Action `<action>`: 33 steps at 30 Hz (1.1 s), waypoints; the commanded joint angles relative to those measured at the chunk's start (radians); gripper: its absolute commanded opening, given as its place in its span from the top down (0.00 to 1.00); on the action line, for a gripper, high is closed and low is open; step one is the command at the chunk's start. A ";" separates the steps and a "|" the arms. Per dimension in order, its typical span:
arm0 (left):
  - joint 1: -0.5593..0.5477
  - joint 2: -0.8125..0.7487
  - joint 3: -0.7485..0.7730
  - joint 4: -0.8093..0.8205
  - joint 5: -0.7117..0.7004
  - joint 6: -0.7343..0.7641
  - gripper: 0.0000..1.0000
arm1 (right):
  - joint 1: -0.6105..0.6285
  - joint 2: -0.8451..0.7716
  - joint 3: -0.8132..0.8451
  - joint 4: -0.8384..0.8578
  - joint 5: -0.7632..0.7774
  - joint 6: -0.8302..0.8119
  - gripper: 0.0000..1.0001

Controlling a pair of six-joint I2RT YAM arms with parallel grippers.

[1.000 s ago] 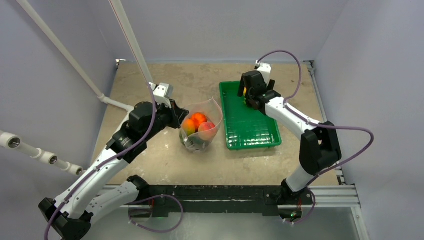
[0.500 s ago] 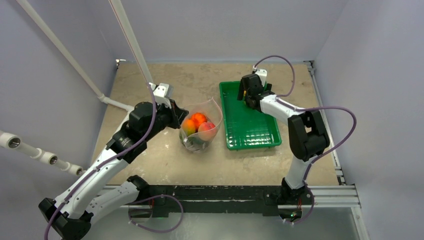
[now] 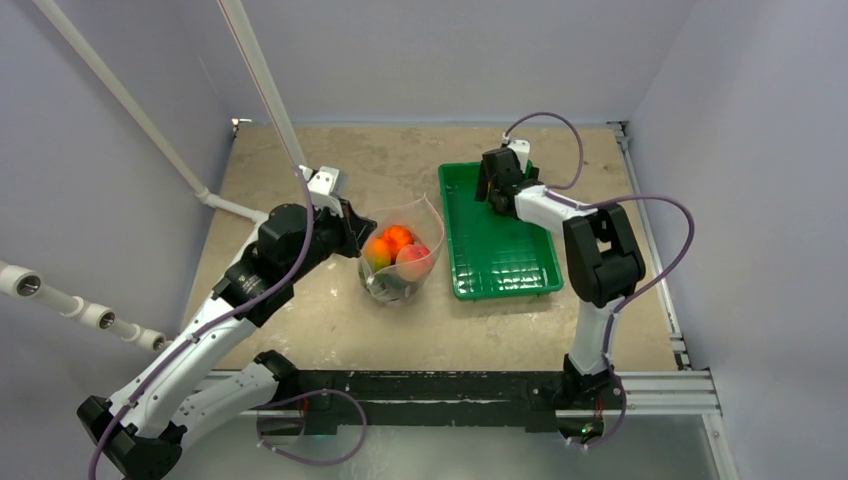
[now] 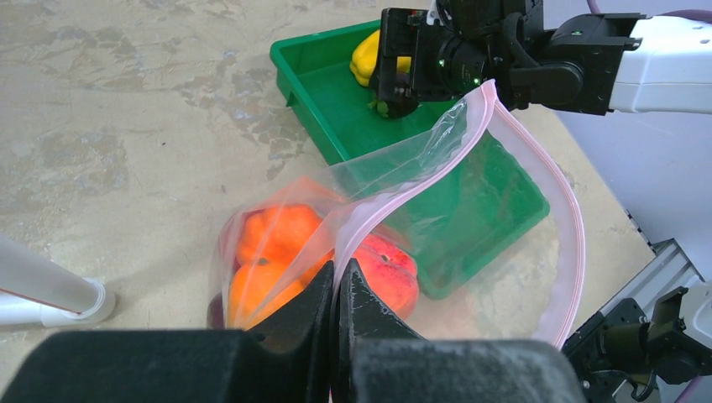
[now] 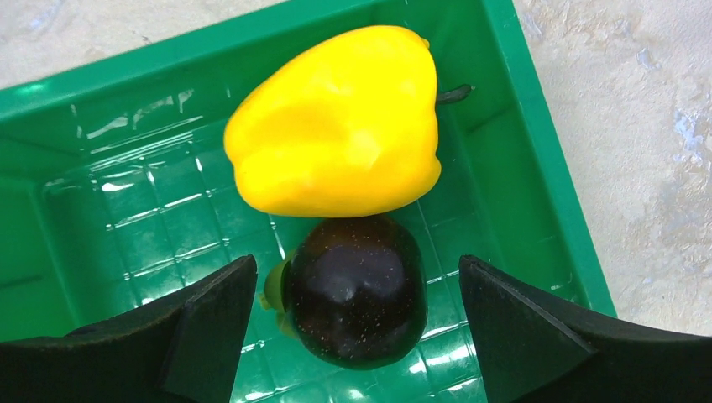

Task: Place the food in the zip-top bag and seal the zipper
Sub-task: Pick up the fake fruit from the bin.

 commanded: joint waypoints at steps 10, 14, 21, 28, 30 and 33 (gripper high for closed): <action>0.003 0.001 0.007 0.010 -0.017 0.018 1.00 | -0.009 0.016 0.031 0.042 -0.002 -0.007 0.30; 0.002 0.003 0.007 0.008 -0.018 0.017 1.00 | -0.010 -0.016 0.014 0.043 -0.018 -0.003 0.46; 0.004 0.005 0.008 0.007 -0.019 0.017 1.00 | -0.009 -0.114 -0.024 0.047 -0.048 0.002 0.63; 0.004 0.007 0.008 0.006 -0.018 0.018 1.00 | 0.008 -0.255 -0.043 0.028 -0.099 0.002 0.67; 0.004 0.010 0.008 0.007 -0.018 0.018 1.00 | 0.020 -0.298 -0.041 0.021 -0.121 -0.003 0.67; 0.004 0.012 0.009 0.005 -0.019 0.018 1.00 | 0.044 -0.376 -0.045 0.019 -0.146 -0.010 0.67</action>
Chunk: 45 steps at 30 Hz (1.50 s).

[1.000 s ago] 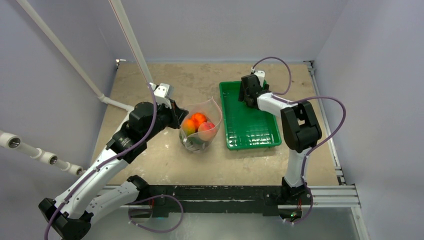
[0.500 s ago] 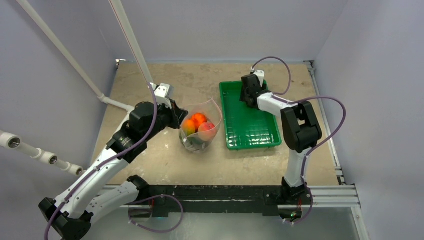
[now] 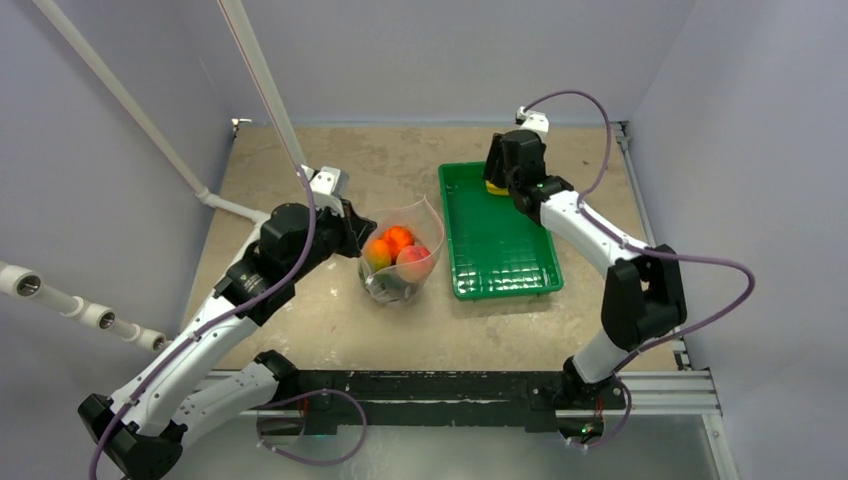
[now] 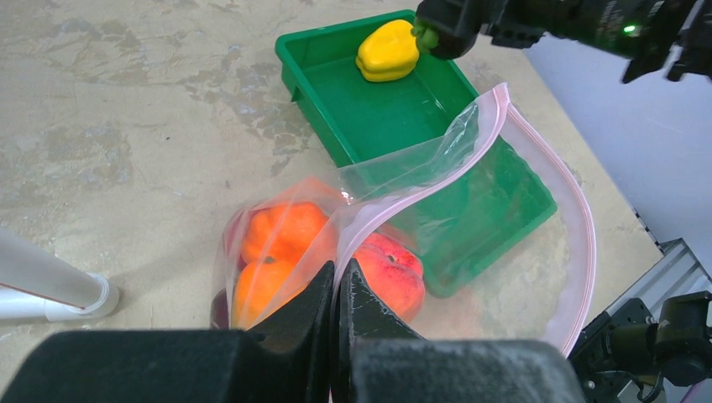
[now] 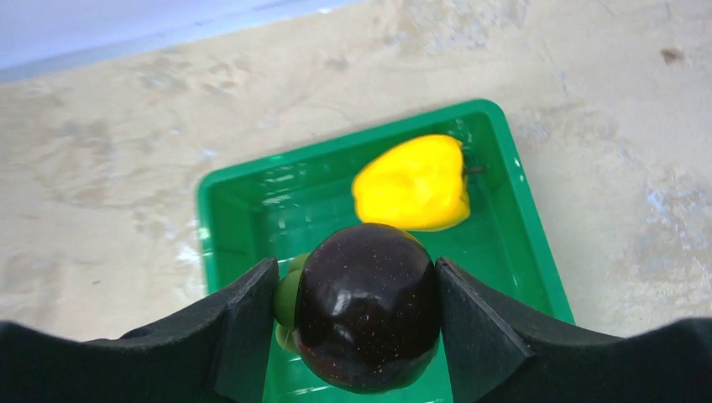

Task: Place the food in the zip-top bag and seal the zipper
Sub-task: Pick up the fake fruit from the bin, then place the fake fruit in the zipper food storage bag.

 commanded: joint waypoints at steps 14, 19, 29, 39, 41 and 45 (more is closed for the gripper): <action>0.004 0.009 0.007 0.010 -0.015 0.015 1.00 | 0.271 -0.345 0.081 -0.010 -0.025 -0.060 0.66; 0.004 0.008 0.007 0.010 -0.015 0.015 1.00 | 0.316 -0.411 0.090 0.021 -0.124 -0.082 0.66; 0.004 0.005 0.008 0.010 -0.015 0.015 1.00 | 0.411 -0.466 0.084 0.059 -0.294 -0.135 0.66; 0.003 0.009 0.009 0.009 -0.017 0.015 1.00 | 0.546 -0.430 0.061 0.024 -0.274 -0.194 0.64; 0.004 0.009 0.008 0.008 -0.018 0.017 1.00 | 0.578 -0.413 0.056 0.009 -0.250 -0.202 0.64; 0.004 0.009 0.009 0.007 -0.019 0.017 1.00 | 0.624 -0.366 0.049 -0.014 -0.182 -0.204 0.62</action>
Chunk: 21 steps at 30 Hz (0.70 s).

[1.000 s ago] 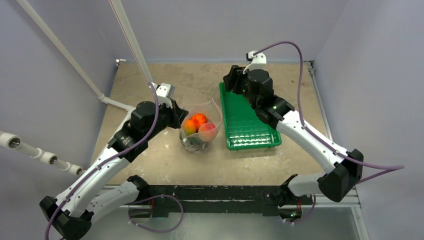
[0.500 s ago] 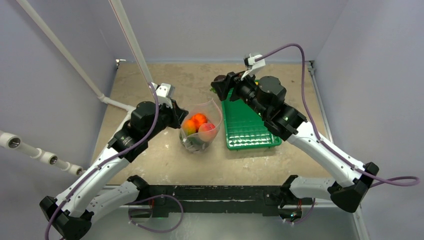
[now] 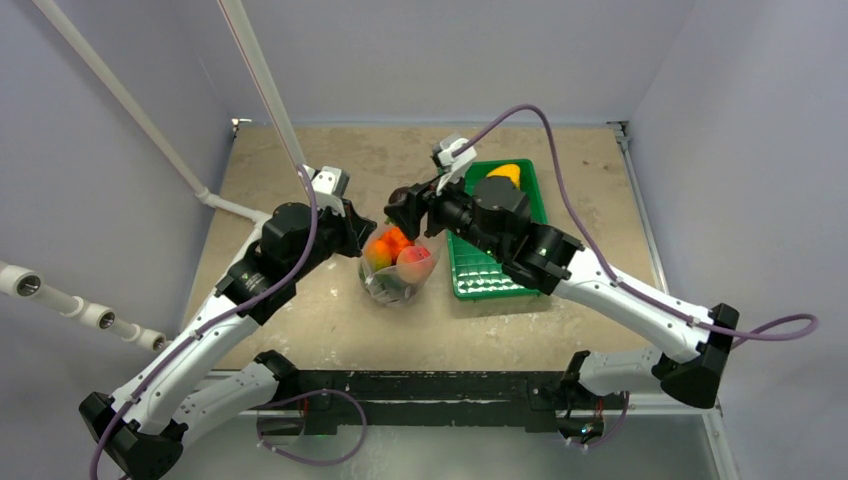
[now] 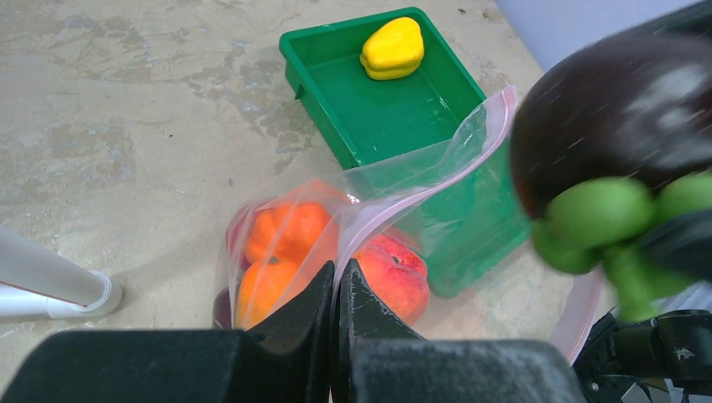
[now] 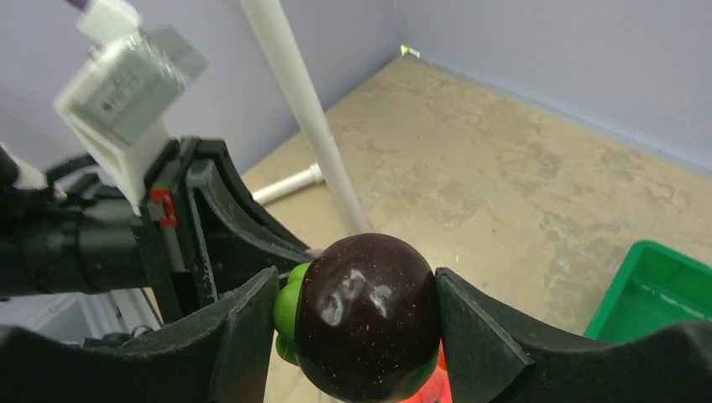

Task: Place the food in the zip-top bag and seal the zipper
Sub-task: Place the fake fruit in the zipper food storage bag.

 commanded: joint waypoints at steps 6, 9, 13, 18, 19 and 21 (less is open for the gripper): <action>0.003 -0.001 0.008 0.008 -0.012 0.017 1.00 | 0.083 0.103 0.002 -0.056 0.161 -0.037 0.55; 0.004 -0.002 0.009 0.008 -0.012 0.017 1.00 | 0.092 0.125 -0.002 -0.056 0.175 -0.040 0.50; 0.004 -0.004 0.009 0.008 -0.011 0.016 1.00 | 0.102 0.140 -0.006 -0.054 0.180 -0.041 0.39; 0.004 -0.004 0.009 0.008 -0.009 0.017 1.00 | 0.112 0.139 -0.010 -0.052 0.178 -0.045 0.24; 0.004 -0.003 0.009 0.008 -0.009 0.017 1.00 | 0.112 0.136 -0.011 -0.051 0.177 -0.043 0.21; 0.005 -0.004 0.008 0.007 -0.008 0.017 1.00 | 0.113 0.122 -0.017 -0.040 0.178 -0.043 0.14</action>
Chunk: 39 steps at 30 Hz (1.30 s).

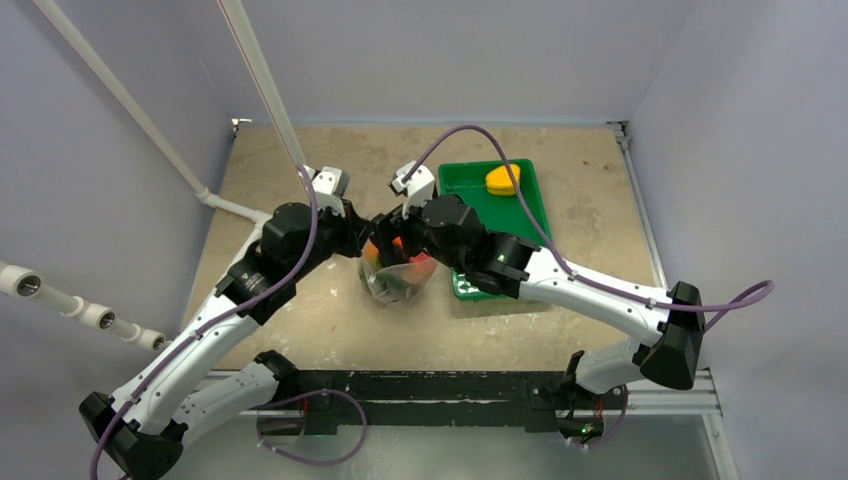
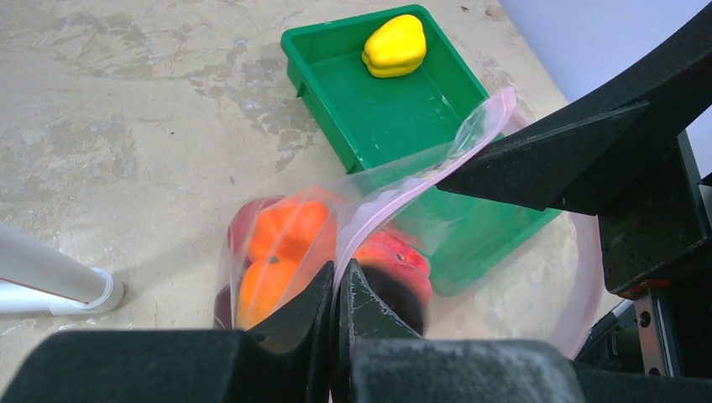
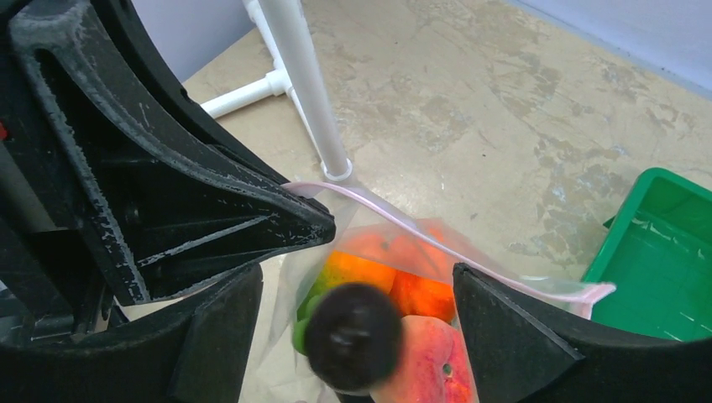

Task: Place the food in the zip-top bag and seal the zipper
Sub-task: Place the fake fruit in the zipper food storage bag, then pick up the fake vegetable from the bin.

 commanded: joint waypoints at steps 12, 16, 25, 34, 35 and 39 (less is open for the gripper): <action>0.004 -0.001 0.009 0.013 -0.003 0.016 1.00 | 0.008 -0.123 -0.008 0.069 0.111 0.020 0.10; 0.004 -0.001 0.008 0.015 -0.002 0.016 1.00 | 0.007 -0.150 0.002 0.051 0.189 0.077 0.11; 0.004 0.001 0.009 0.014 -0.002 0.016 1.00 | -0.011 -0.142 0.060 -0.051 0.407 0.200 0.12; 0.004 0.003 0.007 0.013 -0.003 0.016 1.00 | -0.200 -0.120 0.056 -0.086 0.369 0.243 0.10; 0.004 0.003 0.006 0.013 -0.003 0.015 1.00 | -0.213 -0.116 0.054 -0.087 0.372 0.241 0.09; 0.005 0.003 0.007 0.013 -0.003 0.015 1.00 | -0.278 -0.103 0.039 -0.062 0.366 0.208 0.04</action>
